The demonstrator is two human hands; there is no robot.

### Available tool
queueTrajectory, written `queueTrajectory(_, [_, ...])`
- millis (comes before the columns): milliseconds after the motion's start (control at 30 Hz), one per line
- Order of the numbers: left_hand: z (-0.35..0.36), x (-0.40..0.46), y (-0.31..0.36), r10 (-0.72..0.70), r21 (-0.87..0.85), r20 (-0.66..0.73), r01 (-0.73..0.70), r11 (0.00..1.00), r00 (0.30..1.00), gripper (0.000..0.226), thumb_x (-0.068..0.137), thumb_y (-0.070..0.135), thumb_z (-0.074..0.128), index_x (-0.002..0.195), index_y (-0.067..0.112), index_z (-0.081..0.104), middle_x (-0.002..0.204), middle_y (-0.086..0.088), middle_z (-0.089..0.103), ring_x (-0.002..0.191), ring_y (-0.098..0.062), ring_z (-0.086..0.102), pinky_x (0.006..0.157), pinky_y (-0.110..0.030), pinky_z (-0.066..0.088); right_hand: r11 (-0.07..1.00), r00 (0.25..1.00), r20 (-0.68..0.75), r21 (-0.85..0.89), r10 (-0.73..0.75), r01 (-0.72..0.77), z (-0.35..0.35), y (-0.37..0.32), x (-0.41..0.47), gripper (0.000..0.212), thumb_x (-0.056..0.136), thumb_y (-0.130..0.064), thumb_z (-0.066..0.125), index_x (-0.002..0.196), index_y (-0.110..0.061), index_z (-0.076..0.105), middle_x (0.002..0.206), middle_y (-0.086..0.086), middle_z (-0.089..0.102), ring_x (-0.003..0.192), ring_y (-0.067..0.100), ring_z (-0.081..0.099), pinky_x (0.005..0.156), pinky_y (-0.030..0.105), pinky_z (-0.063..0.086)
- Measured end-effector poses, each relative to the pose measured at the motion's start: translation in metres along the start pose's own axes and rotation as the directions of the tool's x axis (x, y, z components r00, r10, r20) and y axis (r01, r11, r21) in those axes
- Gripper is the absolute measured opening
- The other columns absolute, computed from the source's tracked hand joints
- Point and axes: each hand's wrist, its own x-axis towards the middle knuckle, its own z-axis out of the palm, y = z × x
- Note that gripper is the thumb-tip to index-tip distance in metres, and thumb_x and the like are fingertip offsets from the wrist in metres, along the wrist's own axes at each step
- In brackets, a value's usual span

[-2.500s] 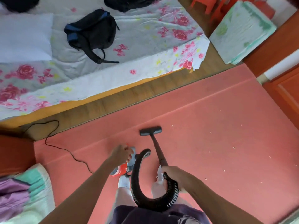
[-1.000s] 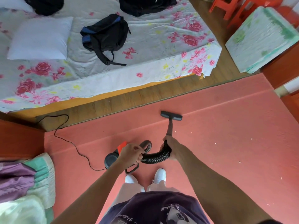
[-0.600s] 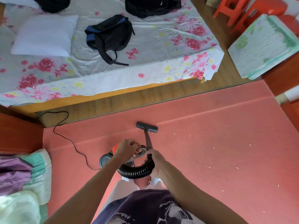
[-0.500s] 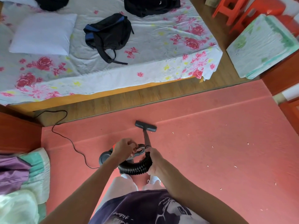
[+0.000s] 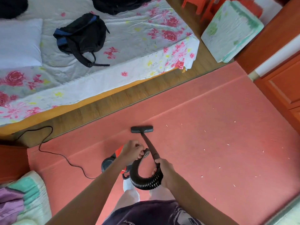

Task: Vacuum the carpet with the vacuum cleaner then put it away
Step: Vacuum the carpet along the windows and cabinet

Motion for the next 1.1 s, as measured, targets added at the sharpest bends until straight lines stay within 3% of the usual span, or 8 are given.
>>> queueTrajectory(67, [-0.004, 0.001, -0.003, 0.016, 0.042, 0.027, -0.017, 0.999, 1.000, 0.018, 0.091, 0.005, 0.052, 0.092, -0.002, 0.068, 0.072, -0.009, 0.067, 0.062, -0.019, 0.061, 0.060, -0.028, 0.051, 0.999, 0.999, -0.043, 0.052, -0.009, 0.011, 0.010, 0.010, -0.004, 0.006, 0.088, -0.007, 0.057, 0.087, -0.001, 0.059, 0.056, 0.009, 0.050, 0.042, 0.020, 0.047, 0.042, 0.024, 0.041])
queueTrajectory(167, [-0.008, 0.002, -0.010, 0.035, 0.089, 0.065, -0.040, 0.995, 0.997, 0.015, 0.092, 0.007, 0.055, 0.091, 0.000, 0.068, 0.076, -0.010, 0.068, 0.062, -0.017, 0.061, 0.057, -0.024, 0.052, 0.978, 0.998, -0.011, 0.199, 0.060, -0.057, 0.012, 0.036, -0.006, 0.010, 0.088, -0.011, 0.058, 0.080, -0.005, 0.055, 0.054, 0.006, 0.046, 0.038, 0.019, 0.044, 0.039, 0.019, 0.039])
queueTrajectory(267, [-0.007, 0.001, -0.018, 0.047, 0.131, 0.106, -0.061, 0.990, 0.993, 0.014, 0.091, 0.008, 0.056, 0.089, 0.001, 0.069, 0.078, -0.011, 0.071, 0.062, -0.017, 0.064, 0.064, -0.030, 0.057, 0.921, 0.996, 0.028, 0.380, 0.085, -0.089, 0.009, 0.063, -0.006, 0.019, 0.089, -0.012, 0.055, 0.072, -0.008, 0.047, 0.055, 0.004, 0.039, 0.033, 0.015, 0.039, 0.035, 0.017, 0.038])
queueTrajectory(433, [-0.003, -0.004, -0.021, 0.070, 0.202, 0.178, -0.107, 0.974, 0.981, 0.017, 0.089, 0.007, 0.057, 0.088, -0.004, 0.070, 0.079, -0.013, 0.073, 0.064, -0.019, 0.064, 0.070, -0.039, 0.059, 0.810, 0.999, -0.018, 0.586, 0.034, -0.017, 0.017, 0.088, 0.003, 0.012, 0.084, -0.012, 0.053, 0.078, -0.011, 0.044, 0.052, 0.004, 0.037, 0.037, 0.018, 0.039, 0.042, 0.023, 0.040])
queueTrajectory(567, [-0.006, -0.006, -0.016, 0.084, 0.228, 0.200, -0.130, 0.965, 0.976, 0.015, 0.091, 0.008, 0.057, 0.090, 0.001, 0.070, 0.076, -0.009, 0.071, 0.060, -0.015, 0.063, 0.061, -0.026, 0.056, 0.844, 1.000, -0.008, 0.536, 0.008, -0.002, 0.010, 0.075, 0.001, 0.018, 0.087, -0.016, 0.052, 0.071, -0.013, 0.044, 0.051, 0.002, 0.040, 0.034, 0.018, 0.040, 0.040, 0.022, 0.041])
queueTrajectory(733, [-0.013, -0.001, -0.009, 0.076, 0.262, 0.184, -0.124, 0.957, 0.980, 0.014, 0.091, 0.009, 0.057, 0.089, 0.005, 0.070, 0.075, -0.008, 0.070, 0.061, -0.016, 0.063, 0.060, -0.025, 0.054, 0.890, 0.999, 0.030, 0.456, -0.027, 0.010, -0.008, 0.043, 0.002, 0.029, 0.091, -0.016, 0.044, 0.063, -0.017, 0.038, 0.042, 0.000, 0.038, 0.030, 0.015, 0.038, 0.038, 0.018, 0.035])
queueTrajectory(1000, [-0.008, 0.021, 0.009, 0.040, 0.302, 0.135, -0.079, 0.950, 0.990, 0.012, 0.092, 0.008, 0.058, 0.091, 0.003, 0.069, 0.080, -0.010, 0.071, 0.064, -0.018, 0.065, 0.062, -0.027, 0.056, 0.833, 0.982, 0.185, 0.548, -0.029, -0.078, 0.001, 0.020, -0.004, 0.032, 0.094, -0.015, 0.041, 0.062, -0.013, 0.038, 0.042, 0.003, 0.035, 0.029, 0.016, 0.036, 0.034, 0.017, 0.035])
queueTrajectory(1100, [-0.001, 0.028, 0.027, 0.043, 0.329, 0.138, -0.087, 0.940, 0.989, 0.012, 0.092, 0.009, 0.058, 0.092, 0.002, 0.069, 0.080, -0.010, 0.071, 0.066, -0.019, 0.066, 0.062, -0.026, 0.056, 0.836, 0.987, 0.156, 0.547, -0.047, -0.046, -0.006, -0.007, 0.015, 0.028, 0.091, -0.017, 0.045, 0.064, -0.014, 0.040, 0.044, 0.003, 0.037, 0.030, 0.018, 0.038, 0.035, 0.020, 0.039])
